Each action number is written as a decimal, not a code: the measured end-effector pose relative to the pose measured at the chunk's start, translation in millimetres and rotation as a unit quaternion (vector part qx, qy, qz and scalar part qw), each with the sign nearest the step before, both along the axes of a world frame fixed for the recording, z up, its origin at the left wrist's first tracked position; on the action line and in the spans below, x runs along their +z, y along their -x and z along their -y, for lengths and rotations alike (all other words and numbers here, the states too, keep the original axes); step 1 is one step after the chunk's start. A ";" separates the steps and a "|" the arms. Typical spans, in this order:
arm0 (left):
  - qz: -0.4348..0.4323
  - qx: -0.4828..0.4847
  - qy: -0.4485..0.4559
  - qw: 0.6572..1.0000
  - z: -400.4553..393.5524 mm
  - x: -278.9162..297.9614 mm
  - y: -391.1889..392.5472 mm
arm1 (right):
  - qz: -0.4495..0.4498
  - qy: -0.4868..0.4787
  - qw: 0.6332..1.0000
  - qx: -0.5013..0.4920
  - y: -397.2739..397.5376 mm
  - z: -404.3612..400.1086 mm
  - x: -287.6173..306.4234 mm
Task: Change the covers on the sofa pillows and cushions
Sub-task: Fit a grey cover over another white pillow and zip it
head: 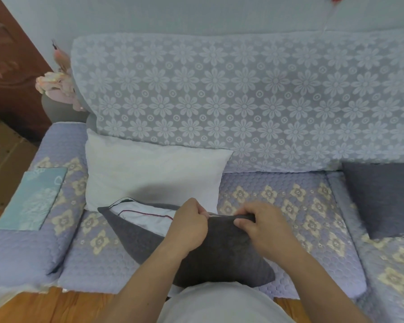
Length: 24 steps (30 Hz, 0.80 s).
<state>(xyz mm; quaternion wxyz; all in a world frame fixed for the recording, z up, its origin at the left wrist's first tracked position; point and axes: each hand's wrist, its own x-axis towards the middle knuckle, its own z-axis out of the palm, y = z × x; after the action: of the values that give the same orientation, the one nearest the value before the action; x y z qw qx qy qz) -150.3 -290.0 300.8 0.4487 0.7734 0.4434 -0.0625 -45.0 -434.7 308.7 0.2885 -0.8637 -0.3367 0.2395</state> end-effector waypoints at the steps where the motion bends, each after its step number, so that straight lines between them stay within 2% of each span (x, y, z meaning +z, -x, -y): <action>1: 0.003 0.004 0.003 1.000 0.9 -1.1 -0.6 | 0.000 0.002 1.000 -0.003 -1.4 1.1 -0.2; 6: 0.040 0.001 0.047 0.998 -2.5 -6.8 -2.2 | -0.002 0.002 1.000 -0.003 -12.8 6.7 4.9; 8: 0.048 0.045 0.137 0.988 -3.5 -9.6 -1.2 | -0.007 0.000 1.000 0.010 -16.0 8.4 7.3; 11: 0.067 0.136 0.267 0.952 0.4 -11.8 3.1 | -0.006 -0.005 1.000 0.017 -14.2 8.9 3.6; 15: 0.073 0.139 0.264 0.952 2.4 -17.2 7.3 | -0.005 0.005 0.999 0.033 -13.8 12.2 -0.7; 19: 0.072 0.105 0.246 0.961 9.1 -20.6 8.6 | 0.086 0.076 0.984 0.137 -9.1 4.6 -1.6; 22: 0.098 0.126 0.353 0.922 19.1 -27.4 10.0 | 0.205 0.140 0.950 0.191 0.9 -9.5 -9.9; 24: 0.105 0.143 0.411 0.894 23.1 -34.1 12.1 | 0.226 0.192 0.932 0.206 4.5 -12.9 -17.7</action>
<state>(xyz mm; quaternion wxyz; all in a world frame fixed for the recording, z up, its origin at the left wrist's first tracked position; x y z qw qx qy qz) -162.4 -313.1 266.6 0.7746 0.4503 0.4343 -0.0933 -49.5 -421.8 291.1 -0.0225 -0.8456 -0.5112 0.1524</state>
